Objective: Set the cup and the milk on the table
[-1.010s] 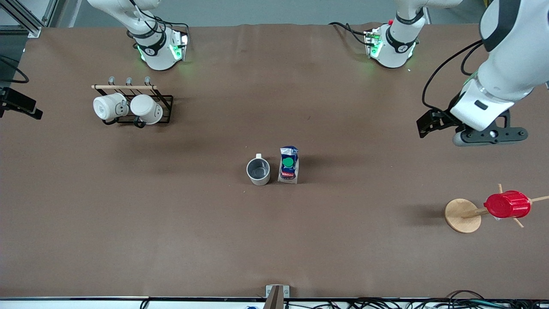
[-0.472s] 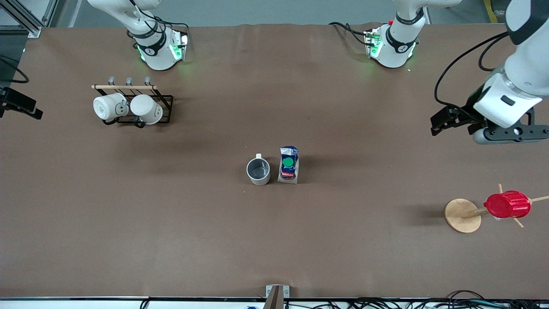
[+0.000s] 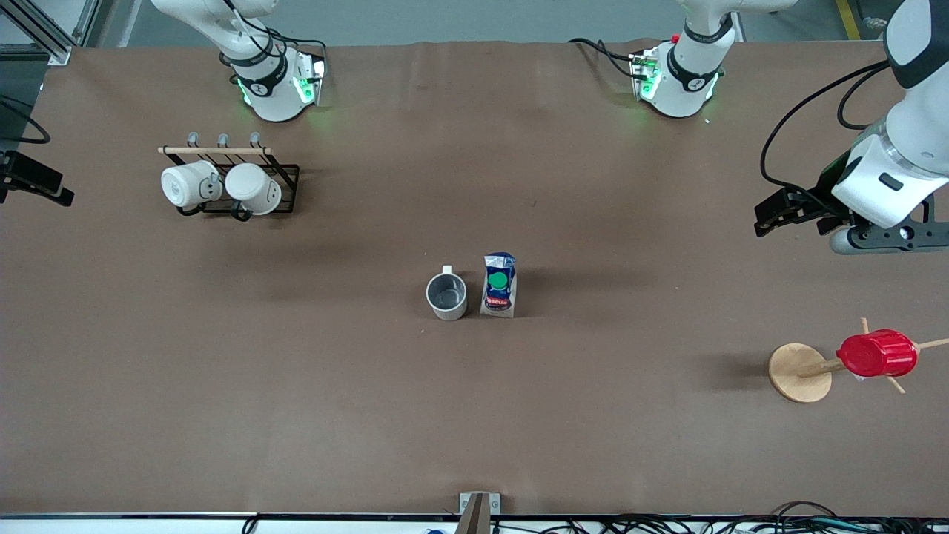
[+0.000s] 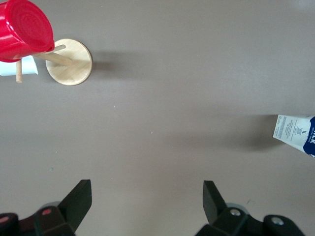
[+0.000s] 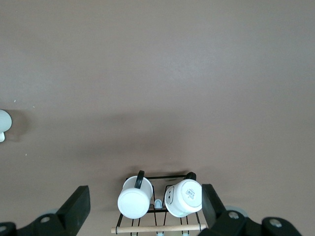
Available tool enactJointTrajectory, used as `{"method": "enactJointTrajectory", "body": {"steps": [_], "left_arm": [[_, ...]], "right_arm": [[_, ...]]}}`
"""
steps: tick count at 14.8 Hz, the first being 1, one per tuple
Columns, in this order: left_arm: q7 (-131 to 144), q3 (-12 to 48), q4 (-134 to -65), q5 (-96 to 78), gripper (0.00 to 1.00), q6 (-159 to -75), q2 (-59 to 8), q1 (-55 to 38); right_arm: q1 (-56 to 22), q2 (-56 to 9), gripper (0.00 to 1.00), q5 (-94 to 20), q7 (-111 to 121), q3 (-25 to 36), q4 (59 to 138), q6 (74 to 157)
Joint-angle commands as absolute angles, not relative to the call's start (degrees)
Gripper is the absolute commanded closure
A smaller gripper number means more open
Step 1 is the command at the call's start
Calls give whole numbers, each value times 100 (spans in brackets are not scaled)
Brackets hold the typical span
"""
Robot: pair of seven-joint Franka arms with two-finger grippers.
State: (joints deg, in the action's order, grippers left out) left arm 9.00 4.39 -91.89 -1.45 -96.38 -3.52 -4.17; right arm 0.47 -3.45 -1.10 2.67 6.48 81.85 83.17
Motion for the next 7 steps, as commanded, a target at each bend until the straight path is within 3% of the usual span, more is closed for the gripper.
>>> {"method": "enactJointTrajectory", "body": {"steps": [1, 7], "left_arm": [[791, 650, -9386, -176, 1, -9694, -150, -343], [791, 677, -9562, -176, 1, -9721, 18, -369]], "right_arm": [[53, -281, 0, -193, 316, 650, 8253, 8297], [62, -281, 0, -193, 316, 650, 8253, 8297]]}}
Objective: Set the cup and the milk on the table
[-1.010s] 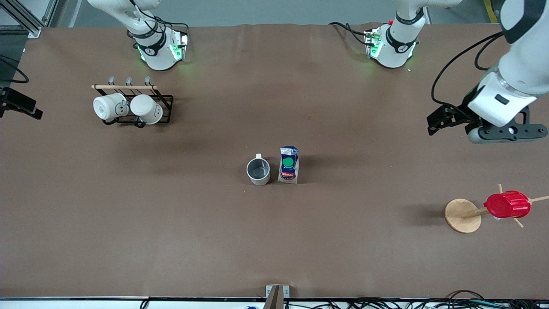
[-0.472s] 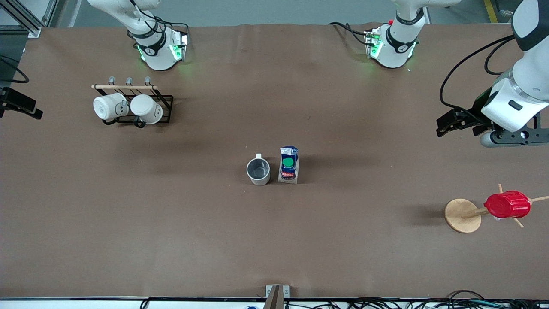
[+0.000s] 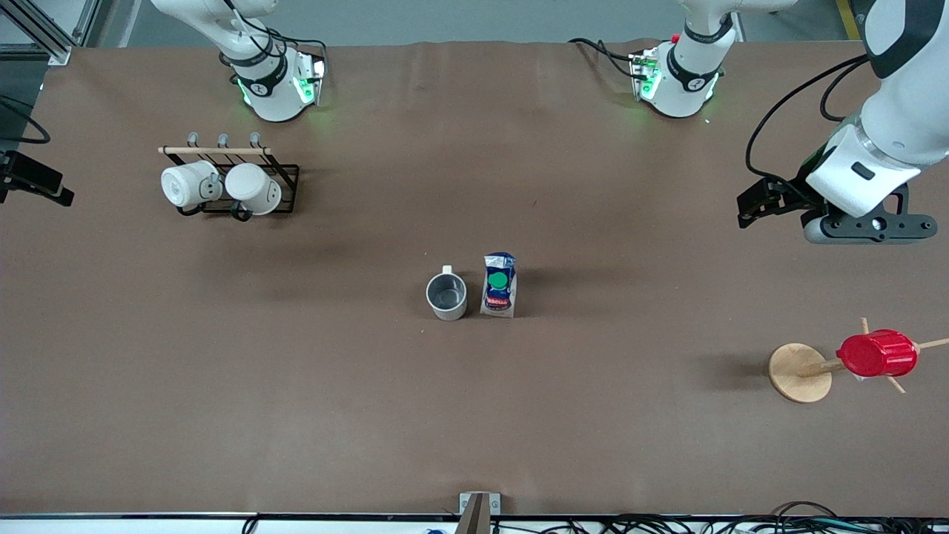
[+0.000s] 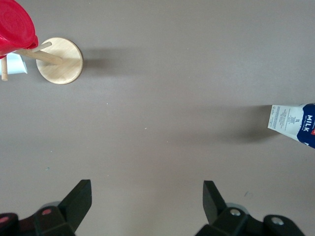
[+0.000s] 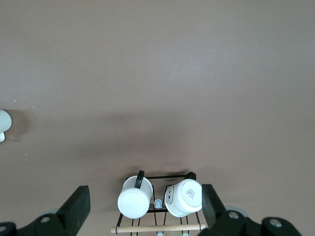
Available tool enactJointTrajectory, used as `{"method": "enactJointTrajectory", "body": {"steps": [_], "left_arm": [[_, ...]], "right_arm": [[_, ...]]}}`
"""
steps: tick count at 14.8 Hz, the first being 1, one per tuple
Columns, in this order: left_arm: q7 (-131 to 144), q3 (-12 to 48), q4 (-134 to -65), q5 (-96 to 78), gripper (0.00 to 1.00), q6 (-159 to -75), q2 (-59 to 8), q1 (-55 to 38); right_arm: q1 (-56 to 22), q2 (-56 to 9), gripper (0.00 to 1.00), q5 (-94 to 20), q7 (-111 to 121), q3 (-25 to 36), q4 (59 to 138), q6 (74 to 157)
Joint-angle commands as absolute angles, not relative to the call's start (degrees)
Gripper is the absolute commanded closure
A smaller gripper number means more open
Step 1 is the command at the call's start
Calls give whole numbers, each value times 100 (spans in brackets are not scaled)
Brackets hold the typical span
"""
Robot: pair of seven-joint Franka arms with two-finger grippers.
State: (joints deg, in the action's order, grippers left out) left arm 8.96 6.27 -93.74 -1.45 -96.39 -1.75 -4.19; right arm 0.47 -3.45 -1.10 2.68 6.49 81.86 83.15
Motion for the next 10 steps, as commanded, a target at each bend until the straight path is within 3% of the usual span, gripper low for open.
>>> {"method": "enactJointTrajectory", "body": {"steps": [1, 10], "left_arm": [[791, 720, -9571, -176, 1, -9721, 44, -369], [1089, 861, -9703, -167, 1, -9844, 220, -360]], "right_arm": [[62, -281, 0, -193, 316, 659, 8253, 8297], [62, -281, 0, -193, 325, 650, 8253, 8288]]}}
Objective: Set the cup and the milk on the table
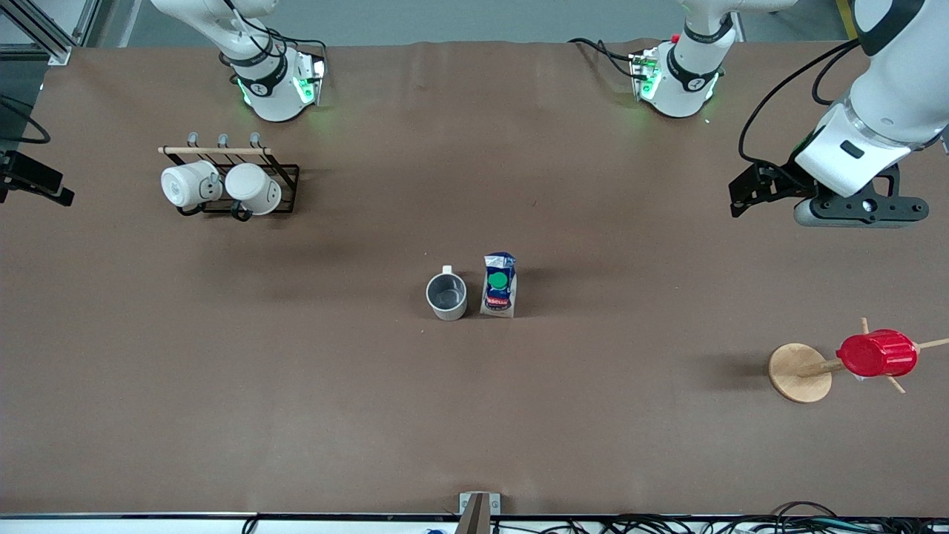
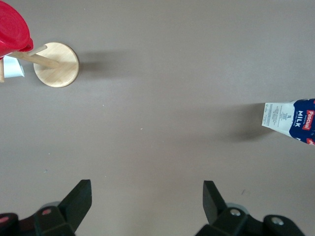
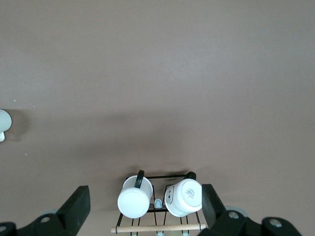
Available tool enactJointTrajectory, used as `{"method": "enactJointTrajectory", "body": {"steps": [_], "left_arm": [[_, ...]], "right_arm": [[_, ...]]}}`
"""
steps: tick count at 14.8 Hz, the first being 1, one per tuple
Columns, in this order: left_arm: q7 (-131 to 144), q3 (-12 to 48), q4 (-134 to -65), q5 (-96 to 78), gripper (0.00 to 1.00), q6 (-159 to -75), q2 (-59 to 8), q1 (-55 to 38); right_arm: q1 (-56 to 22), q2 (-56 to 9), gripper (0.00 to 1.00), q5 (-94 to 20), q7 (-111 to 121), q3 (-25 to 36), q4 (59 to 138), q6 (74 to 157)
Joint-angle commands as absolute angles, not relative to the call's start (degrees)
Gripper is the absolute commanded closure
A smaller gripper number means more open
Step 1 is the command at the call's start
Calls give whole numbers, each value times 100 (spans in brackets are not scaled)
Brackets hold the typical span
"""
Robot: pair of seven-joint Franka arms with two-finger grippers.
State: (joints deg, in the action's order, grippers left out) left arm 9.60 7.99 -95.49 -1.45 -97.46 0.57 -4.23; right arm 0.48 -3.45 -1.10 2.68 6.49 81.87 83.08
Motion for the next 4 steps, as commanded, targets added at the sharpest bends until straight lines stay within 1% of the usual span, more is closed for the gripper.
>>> {"method": "enactJointTrajectory", "body": {"steps": [1, 4], "left_arm": [[1116, 853, -9703, -167, 1, -9835, 255, -352], [1116, 844, -9694, -176, 1, -9826, 237, -352]], "right_arm": [[70, -281, 0, -193, 325, 650, 8253, 8288], [70, -281, 0, -193, 325, 659, 8253, 8288]]}}
